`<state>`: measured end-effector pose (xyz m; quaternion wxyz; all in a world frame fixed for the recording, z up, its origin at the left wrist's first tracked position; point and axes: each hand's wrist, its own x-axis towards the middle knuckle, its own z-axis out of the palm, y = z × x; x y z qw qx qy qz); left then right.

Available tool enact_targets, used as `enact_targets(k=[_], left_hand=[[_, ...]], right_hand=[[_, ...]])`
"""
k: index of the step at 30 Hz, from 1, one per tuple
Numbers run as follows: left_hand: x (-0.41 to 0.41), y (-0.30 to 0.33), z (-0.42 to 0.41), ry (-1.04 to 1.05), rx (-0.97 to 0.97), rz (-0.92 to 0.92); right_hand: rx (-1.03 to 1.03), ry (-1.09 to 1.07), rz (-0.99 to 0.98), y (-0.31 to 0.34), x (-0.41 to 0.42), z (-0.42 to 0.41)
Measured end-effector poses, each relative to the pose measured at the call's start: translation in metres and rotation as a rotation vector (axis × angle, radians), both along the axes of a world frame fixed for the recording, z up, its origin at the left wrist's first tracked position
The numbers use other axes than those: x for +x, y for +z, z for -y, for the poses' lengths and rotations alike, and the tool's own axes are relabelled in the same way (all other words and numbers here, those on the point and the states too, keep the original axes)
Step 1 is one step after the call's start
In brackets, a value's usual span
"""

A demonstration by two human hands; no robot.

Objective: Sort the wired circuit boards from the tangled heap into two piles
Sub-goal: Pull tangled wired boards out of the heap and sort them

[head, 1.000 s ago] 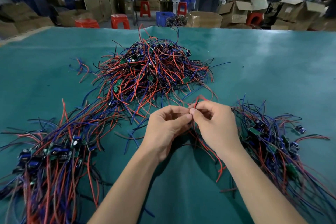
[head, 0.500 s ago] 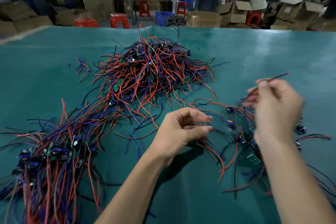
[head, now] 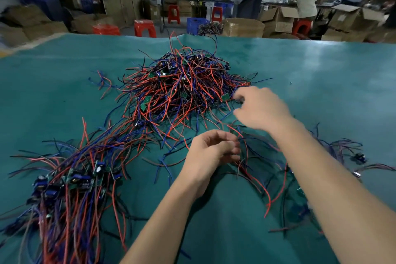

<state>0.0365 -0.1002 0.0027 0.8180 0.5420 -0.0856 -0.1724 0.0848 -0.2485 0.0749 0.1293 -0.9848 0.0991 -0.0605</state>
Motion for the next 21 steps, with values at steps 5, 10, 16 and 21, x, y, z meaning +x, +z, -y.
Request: enact_targets(k=[5,10,16,21], left_hand=[[0.001,0.001,-0.001,0.006,0.037,-0.022],[0.001,0.002,-0.001,0.024,0.049,-0.037],[0.004,0.003,0.0,0.051,-0.014,-0.112],[0.003,0.006,0.002,0.044,-0.057,-0.152]], right_hand=[[0.276,0.027,-0.088,-0.023,0.065,-0.015],[0.553,-0.066,0.195,-0.035,0.059,-0.006],[1.052,0.068,0.375,-0.027,-0.029,0.004],[1.342,0.146,0.296,-0.042,-0.077,-0.002]])
